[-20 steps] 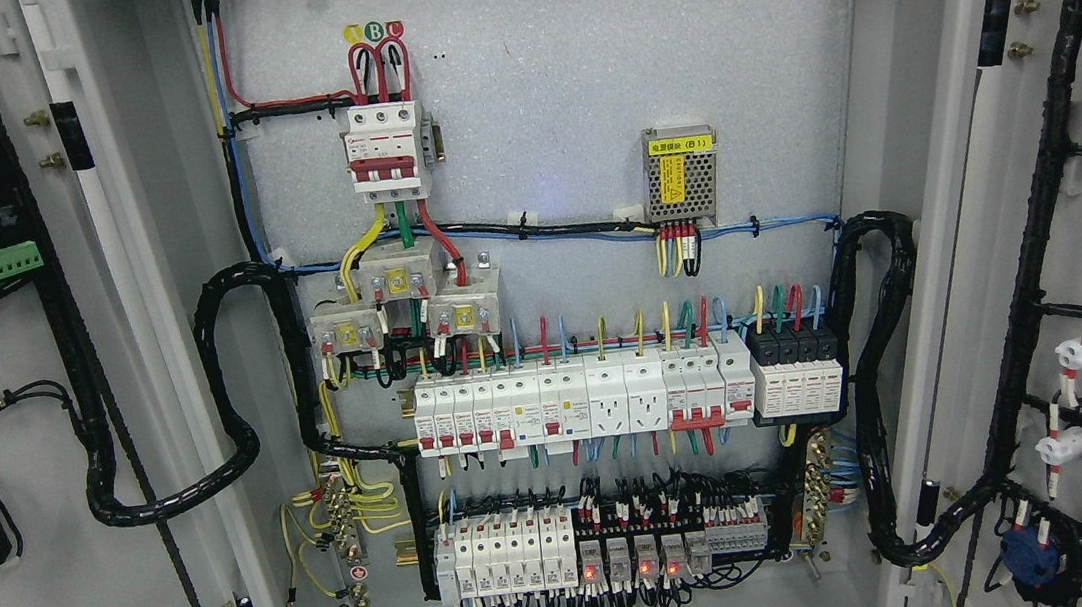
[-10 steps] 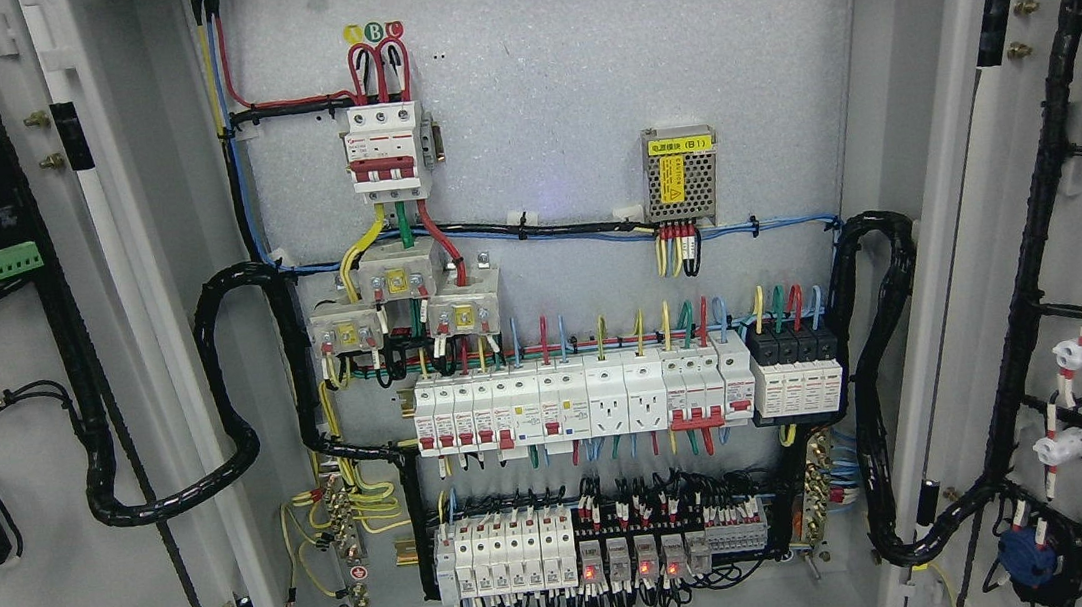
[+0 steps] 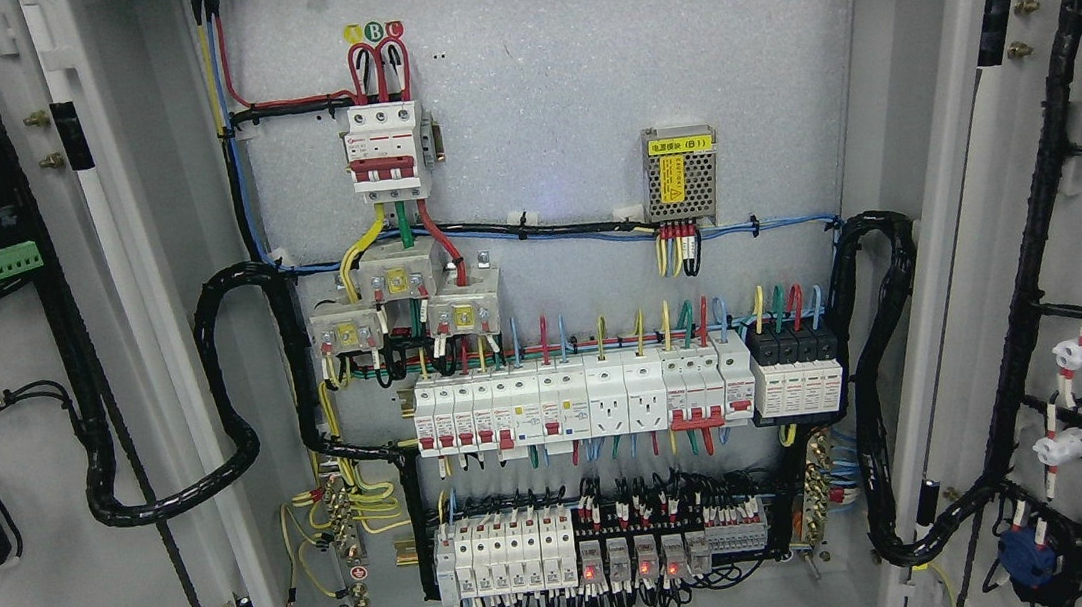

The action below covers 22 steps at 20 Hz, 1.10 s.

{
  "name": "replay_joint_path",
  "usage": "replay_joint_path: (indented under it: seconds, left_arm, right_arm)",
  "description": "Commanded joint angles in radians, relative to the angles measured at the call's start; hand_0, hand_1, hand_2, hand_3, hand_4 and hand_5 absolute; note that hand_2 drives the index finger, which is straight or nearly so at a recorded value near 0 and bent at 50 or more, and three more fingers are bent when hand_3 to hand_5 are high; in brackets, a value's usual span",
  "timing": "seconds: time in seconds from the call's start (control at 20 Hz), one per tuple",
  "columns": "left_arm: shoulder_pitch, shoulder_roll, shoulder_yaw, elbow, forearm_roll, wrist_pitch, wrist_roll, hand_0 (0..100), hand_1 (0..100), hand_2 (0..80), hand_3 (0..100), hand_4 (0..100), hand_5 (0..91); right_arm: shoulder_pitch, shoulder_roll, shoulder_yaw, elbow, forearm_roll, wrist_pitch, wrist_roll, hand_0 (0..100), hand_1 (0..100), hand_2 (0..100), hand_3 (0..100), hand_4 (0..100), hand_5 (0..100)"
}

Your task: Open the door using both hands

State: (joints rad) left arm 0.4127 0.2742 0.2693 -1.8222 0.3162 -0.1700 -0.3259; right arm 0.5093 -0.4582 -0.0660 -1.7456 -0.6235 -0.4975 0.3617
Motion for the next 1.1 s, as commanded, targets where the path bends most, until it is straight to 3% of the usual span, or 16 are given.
replay_joint_path:
  seconds: [0.0, 0.1, 0.2, 0.55, 0.75, 1.05]
  left_arm:
    - [0.02, -0.249, -0.179, -0.112, -0.146, 0.003, 0.042, 29, 0, 2.8, 3, 3, 0.0]
    - [0.026, -0.253, -0.209, -0.112, -0.199, 0.001, 0.089, 29, 0, 2.8, 3, 3, 0.0]
    - [0.024, -0.256, -0.213, -0.111, -0.204, 0.001, 0.148, 29, 0, 2.8, 3, 3, 0.0]
    - [0.023, -0.254, -0.214, -0.094, -0.204, -0.005, 0.146, 29, 0, 2.8, 3, 3, 0.0]
    - [0.015, -0.256, -0.209, -0.069, -0.2, -0.008, 0.14, 29, 0, 2.8, 3, 3, 0.0]
    - [0.008, -0.253, -0.202, -0.055, -0.195, -0.028, 0.136, 29, 0, 2.8, 3, 3, 0.0]
  right_arm:
    - [-0.018, 0.064, 0.11, -0.019, 0.056, -0.001, -0.001, 22, 0, 0, 0, 0, 0]
    - [-0.018, 0.082, 0.13, -0.015, 0.068, -0.001, -0.01, 22, 0, 0, 0, 0, 0]
    - [-0.018, 0.095, 0.141, -0.015, 0.077, 0.001, -0.033, 22, 0, 0, 0, 0, 0]
    - [-0.026, 0.156, 0.184, -0.008, 0.145, 0.002, -0.041, 22, 0, 0, 0, 0, 0]
    - [-0.061, 0.216, 0.219, 0.007, 0.185, 0.004, -0.085, 22, 0, 0, 0, 0, 0]
    - [-0.109, 0.312, 0.261, 0.064, 0.27, 0.016, -0.112, 22, 0, 0, 0, 0, 0]
